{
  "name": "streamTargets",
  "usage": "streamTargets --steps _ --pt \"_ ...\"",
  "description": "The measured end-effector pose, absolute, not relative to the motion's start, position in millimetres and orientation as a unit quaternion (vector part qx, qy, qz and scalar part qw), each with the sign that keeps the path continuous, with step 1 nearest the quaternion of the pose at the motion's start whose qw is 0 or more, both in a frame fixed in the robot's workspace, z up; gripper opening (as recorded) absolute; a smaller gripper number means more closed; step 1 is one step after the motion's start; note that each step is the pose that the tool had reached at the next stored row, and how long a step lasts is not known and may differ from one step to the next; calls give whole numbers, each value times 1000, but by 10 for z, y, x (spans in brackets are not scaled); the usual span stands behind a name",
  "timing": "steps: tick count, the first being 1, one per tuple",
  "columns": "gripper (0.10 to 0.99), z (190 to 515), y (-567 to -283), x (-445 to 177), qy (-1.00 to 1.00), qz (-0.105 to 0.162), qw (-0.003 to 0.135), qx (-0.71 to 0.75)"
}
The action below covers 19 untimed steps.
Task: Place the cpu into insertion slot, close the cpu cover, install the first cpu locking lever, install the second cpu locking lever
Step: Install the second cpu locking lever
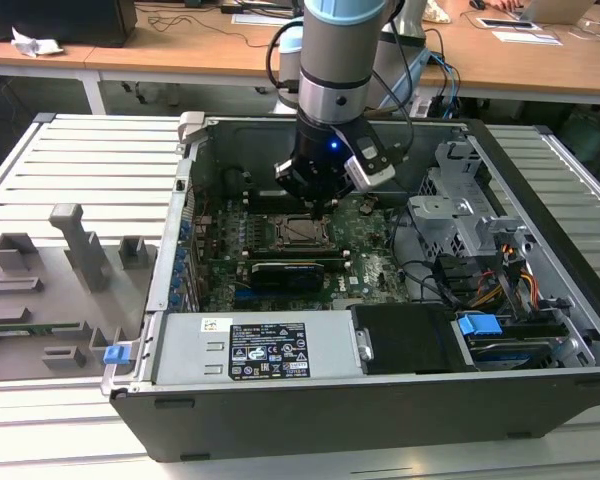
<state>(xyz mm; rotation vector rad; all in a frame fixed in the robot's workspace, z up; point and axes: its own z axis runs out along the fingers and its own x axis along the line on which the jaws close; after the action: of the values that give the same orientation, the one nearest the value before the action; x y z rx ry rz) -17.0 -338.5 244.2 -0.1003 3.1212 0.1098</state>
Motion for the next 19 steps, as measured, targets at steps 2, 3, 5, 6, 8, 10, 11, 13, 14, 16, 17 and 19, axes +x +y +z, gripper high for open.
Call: streamTargets --steps 2,3,5,6,8,10,11,13,14,16,17,19 --pt "106 2442 -3396 -170 999 35 8 -32" --pt "106 2442 -3402 -170 999 35 8 -32" --pt "106 2442 -3418 -170 999 35 8 -32" --pt "106 2442 -3433 -170 999 35 8 -32" --pt "106 2440 -3467 -170 999 35 8 -32" --pt "106 2434 -3504 -170 999 37 7 -32" --pt "106 2429 -3524 -170 999 39 6 -32" --pt "106 2415 -3577 -169 999 41 4 -32" --pt "106 2399 -3614 -169 999 42 3 -32" --pt "106 2380 -3683 -170 998 45 3 -32" --pt "106 2378 -3714 -170 998 46 3 -32" --pt "106 2373 -3741 -181 998 46 3 -32"
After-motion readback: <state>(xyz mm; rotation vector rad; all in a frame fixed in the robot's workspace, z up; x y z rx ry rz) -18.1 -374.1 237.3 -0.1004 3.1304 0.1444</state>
